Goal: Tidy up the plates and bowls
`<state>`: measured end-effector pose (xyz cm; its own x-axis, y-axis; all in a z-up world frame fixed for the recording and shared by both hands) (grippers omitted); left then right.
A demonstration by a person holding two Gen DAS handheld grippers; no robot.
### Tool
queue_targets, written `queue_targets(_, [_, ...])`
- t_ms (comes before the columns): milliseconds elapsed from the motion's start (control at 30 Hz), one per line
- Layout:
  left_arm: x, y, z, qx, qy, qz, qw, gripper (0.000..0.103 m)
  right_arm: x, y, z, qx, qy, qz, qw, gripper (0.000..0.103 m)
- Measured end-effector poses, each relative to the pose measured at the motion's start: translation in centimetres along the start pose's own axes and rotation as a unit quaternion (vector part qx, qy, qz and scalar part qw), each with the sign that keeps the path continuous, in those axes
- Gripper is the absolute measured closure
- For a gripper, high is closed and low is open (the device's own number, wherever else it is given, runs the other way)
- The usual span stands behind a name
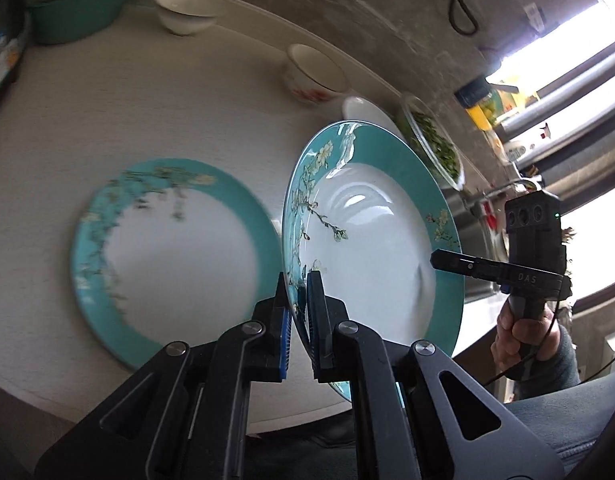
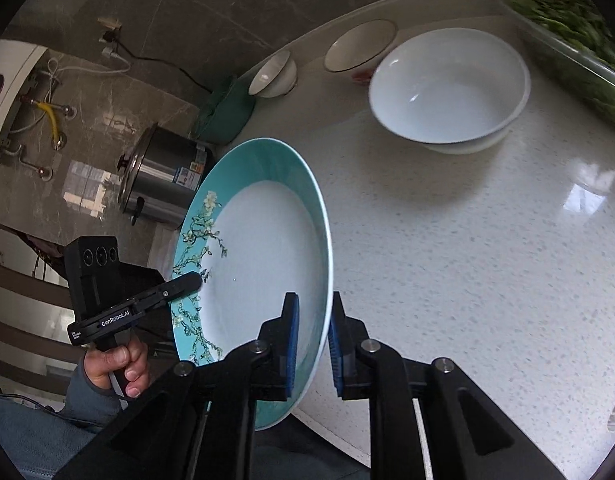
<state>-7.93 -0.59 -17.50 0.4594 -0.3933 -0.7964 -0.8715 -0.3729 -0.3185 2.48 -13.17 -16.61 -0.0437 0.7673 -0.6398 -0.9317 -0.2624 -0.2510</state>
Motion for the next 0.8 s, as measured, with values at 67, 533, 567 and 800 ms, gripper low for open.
queue_targets(67, [-1.2,-0.1,2.6,-0.007,-0.009,-0.007,0.9999,0.097,2.2,-0.3,1.4,-0.013,-0.001,0.010,1.000,0.083])
queue_targets(533, [-2.6,0.3,14.0,0.005,-0.058,0.009,0.9983,0.094,11.1,-0.6,4.8,-0.018,0.031,0.043,0.998,0.083])
queue_targets(567, [-2.3,0.3,14.4,0.008,-0.058,0.012,0.9982,0.093,11.1,-0.5,4.6,-0.016,0.035,0.044,0.998,0.083])
queue_targets(800, [-0.9,1.2,15.4,0.021,-0.065,0.024,0.9974,0.093,11.8,-0.3,4.5,-0.006,0.053,0.044,0.998,0.083])
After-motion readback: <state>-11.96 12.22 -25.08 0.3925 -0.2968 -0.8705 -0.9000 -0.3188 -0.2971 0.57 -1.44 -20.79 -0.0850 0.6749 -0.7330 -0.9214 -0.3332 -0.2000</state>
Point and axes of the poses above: each gripper's, at about its wrist camera, not at the fingertips, and x roughly the way its jaws point, z to its left, y to its underside, the point moved 10 cm from there along x, roughly the way its jaws point, and after that the axes turned 3 degrees about -y, right-handed, at the moved point
